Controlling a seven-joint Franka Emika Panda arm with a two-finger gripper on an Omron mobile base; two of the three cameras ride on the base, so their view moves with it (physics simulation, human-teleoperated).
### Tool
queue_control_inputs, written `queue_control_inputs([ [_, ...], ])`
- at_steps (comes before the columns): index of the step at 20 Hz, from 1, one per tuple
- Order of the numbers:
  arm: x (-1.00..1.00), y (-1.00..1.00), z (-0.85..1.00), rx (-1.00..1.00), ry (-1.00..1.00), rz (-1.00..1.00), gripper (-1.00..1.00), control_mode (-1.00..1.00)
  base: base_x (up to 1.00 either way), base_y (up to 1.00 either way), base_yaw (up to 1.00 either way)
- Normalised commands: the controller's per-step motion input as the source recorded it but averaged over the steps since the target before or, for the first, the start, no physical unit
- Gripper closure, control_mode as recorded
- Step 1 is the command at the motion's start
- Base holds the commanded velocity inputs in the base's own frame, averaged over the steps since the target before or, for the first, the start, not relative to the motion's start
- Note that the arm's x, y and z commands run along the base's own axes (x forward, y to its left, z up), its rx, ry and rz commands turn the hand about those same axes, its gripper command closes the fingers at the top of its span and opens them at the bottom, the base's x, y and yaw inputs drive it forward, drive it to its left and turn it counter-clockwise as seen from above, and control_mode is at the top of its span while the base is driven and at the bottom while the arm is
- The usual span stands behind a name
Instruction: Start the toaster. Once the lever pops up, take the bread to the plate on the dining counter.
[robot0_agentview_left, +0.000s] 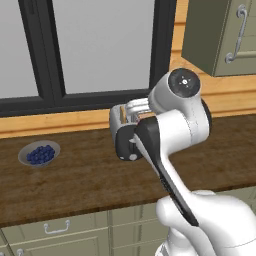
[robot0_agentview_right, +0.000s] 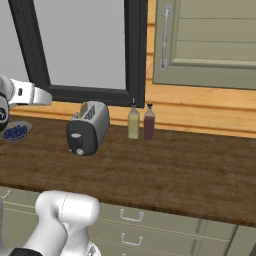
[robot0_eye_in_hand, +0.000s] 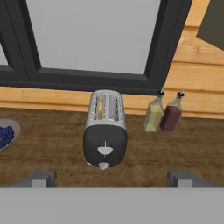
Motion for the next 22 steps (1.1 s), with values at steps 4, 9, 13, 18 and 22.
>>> queue_control_inputs([
  [4,-0.42,0.44,-0.32,-0.02,-0.04,0.00,-1.00,-1.00,0.00,0.00,0.00],
  [9,-0.01,0.16,-0.41,0.00,0.00,0.00,-1.00,-1.00,0.00,0.00,0.00],
  [13,0.32,0.00,-0.35,0.00,0.02,0.00,-1.00,-1.00,0.00,0.00,0.00],
  [18,0.59,0.00,-0.23,0.00,0.10,-0.01,-1.00,-1.00,0.00,0.00,0.00],
  [22,0.75,-0.01,-0.16,0.00,0.10,-0.01,-1.00,-1.00,0.00,0.00,0.00],
])
